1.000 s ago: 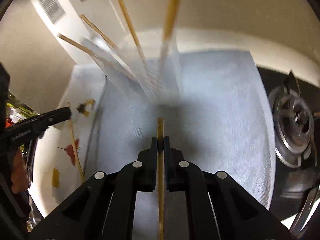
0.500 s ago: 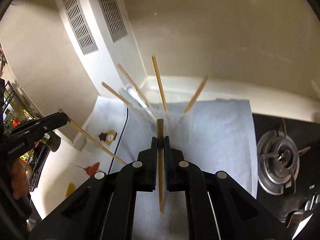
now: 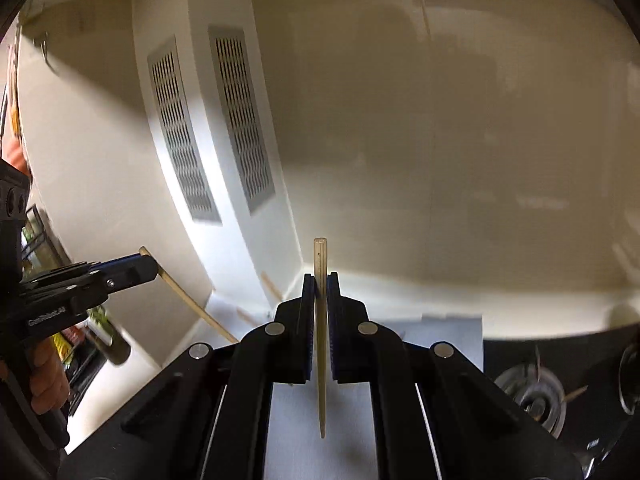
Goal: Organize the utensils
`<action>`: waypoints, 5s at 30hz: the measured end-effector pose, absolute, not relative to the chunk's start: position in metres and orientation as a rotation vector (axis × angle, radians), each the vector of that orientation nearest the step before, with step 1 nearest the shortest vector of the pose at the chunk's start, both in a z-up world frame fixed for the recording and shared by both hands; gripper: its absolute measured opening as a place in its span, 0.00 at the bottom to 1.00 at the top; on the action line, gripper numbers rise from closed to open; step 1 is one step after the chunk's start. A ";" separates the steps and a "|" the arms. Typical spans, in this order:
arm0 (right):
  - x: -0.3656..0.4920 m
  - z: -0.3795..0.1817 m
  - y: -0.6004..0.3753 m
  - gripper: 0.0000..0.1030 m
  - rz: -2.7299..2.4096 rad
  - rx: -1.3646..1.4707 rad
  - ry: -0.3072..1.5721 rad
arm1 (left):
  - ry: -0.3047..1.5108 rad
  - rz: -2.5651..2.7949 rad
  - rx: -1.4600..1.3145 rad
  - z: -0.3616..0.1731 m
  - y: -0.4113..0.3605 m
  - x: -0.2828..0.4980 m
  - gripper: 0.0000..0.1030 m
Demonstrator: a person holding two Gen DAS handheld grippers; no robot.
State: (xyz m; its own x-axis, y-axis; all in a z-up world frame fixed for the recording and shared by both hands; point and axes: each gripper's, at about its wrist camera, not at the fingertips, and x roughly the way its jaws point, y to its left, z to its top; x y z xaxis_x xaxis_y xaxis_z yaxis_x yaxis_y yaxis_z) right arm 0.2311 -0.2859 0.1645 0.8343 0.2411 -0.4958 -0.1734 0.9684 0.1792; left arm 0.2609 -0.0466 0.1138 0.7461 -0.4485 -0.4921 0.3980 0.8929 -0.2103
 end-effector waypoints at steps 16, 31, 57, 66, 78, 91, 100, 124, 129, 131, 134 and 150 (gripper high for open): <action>0.283 0.164 -0.295 0.06 0.093 0.158 0.430 | 0.513 -0.418 -0.054 0.127 -0.065 0.306 0.06; 0.294 0.117 -0.288 0.17 0.105 0.173 0.521 | 0.620 -0.349 0.015 0.075 -0.079 0.336 0.19; 0.191 0.033 -0.276 0.95 0.053 0.086 0.807 | 0.783 -0.164 0.057 -0.007 -0.058 0.261 0.91; 0.186 0.021 -0.271 0.95 0.063 0.105 0.855 | 0.795 -0.137 0.084 -0.016 -0.060 0.253 0.91; 0.184 0.023 -0.269 0.95 0.061 0.107 0.855 | 0.809 -0.128 0.095 -0.018 -0.061 0.251 0.91; 0.184 0.023 -0.267 0.95 0.064 0.107 0.858 | 0.806 -0.113 0.106 -0.019 -0.062 0.252 0.91; 0.185 0.024 -0.268 0.95 0.065 0.108 0.857 | 0.812 -0.109 0.101 -0.020 -0.060 0.254 0.91; 0.186 0.025 -0.267 0.95 0.066 0.107 0.858 | 0.819 -0.103 0.119 -0.022 -0.062 0.254 0.91; 0.186 0.025 -0.267 0.95 0.066 0.108 0.856 | 0.819 -0.104 0.122 -0.023 -0.062 0.254 0.91; 0.186 0.025 -0.267 0.95 0.065 0.108 0.857 | 0.819 -0.104 0.123 -0.023 -0.062 0.254 0.91; 0.186 0.025 -0.267 0.95 0.065 0.109 0.857 | 0.818 -0.102 0.127 -0.023 -0.063 0.254 0.91; 0.185 0.027 -0.267 0.95 0.066 0.119 0.855 | 0.812 -0.060 0.121 -0.026 -0.060 0.252 0.91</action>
